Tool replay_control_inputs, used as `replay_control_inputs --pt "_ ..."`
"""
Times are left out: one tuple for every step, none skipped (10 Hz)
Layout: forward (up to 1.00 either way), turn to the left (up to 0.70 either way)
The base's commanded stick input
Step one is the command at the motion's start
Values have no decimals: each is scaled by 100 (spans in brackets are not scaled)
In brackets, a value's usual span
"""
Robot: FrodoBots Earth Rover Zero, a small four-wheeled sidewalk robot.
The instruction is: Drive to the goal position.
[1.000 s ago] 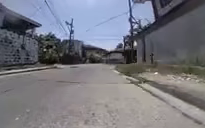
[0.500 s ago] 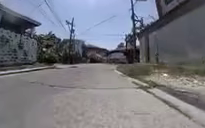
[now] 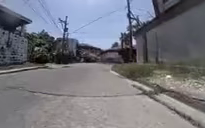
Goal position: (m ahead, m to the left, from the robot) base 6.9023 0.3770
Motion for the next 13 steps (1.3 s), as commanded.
replay_control_inputs --pt "100 2" --pt "100 2" --pt "100 2" --pt "100 2" --pt "100 2" --pt "100 2" --pt "100 2" --pt "100 2" --pt "100 2" --pt "100 2" --pt "100 2" --pt "100 2" --pt "100 2"
